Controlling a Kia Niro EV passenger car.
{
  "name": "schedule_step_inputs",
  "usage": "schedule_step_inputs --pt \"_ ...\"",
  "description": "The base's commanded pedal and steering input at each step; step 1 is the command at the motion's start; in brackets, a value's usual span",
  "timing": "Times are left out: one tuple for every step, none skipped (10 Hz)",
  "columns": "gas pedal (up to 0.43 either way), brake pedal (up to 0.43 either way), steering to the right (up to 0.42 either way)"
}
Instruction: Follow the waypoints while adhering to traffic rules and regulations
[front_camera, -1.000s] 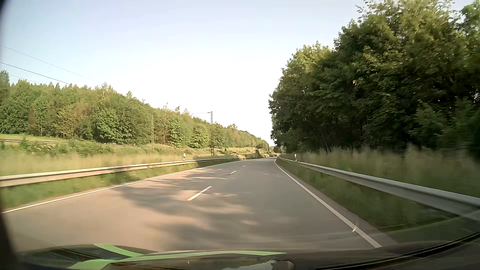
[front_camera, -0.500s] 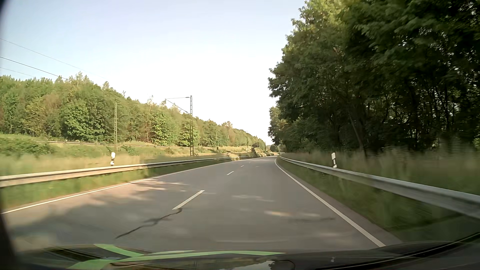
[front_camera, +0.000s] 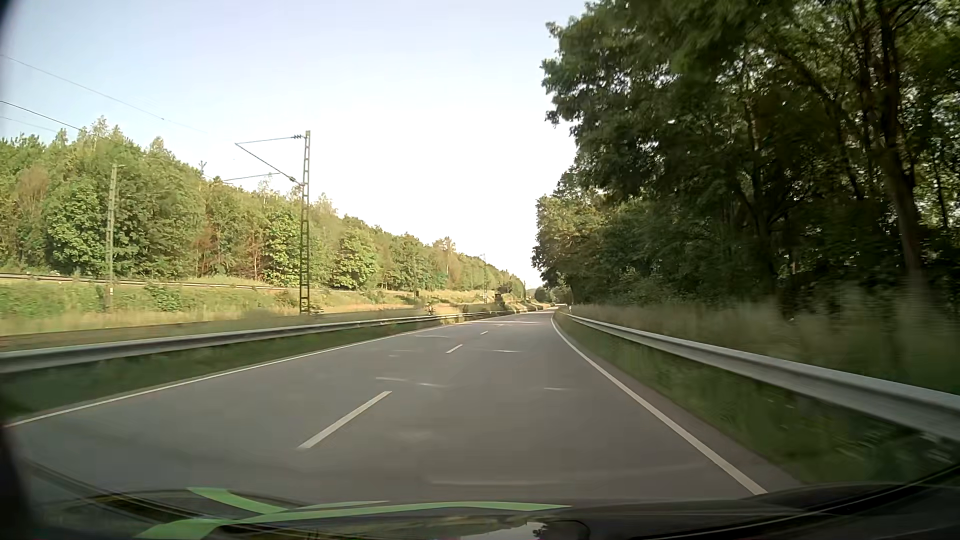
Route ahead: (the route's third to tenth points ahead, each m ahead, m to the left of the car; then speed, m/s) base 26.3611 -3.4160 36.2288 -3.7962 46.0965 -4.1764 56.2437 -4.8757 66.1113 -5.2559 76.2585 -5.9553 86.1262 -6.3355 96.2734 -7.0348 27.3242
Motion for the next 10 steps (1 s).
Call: schedule_step_inputs --pt "0.0 0.0 0.004" --pt "0.0 0.0 0.004" --pt "0.0 0.0 0.004" --pt "0.079 0.0 0.004" --pt "0.11 0.0 0.004" --pt "0.138 0.0 0.004" --pt "0.157 0.0 0.004" --pt "0.177 0.0 0.004" --pt "0.197 0.0 0.004" --pt "0.228 0.0 0.004"
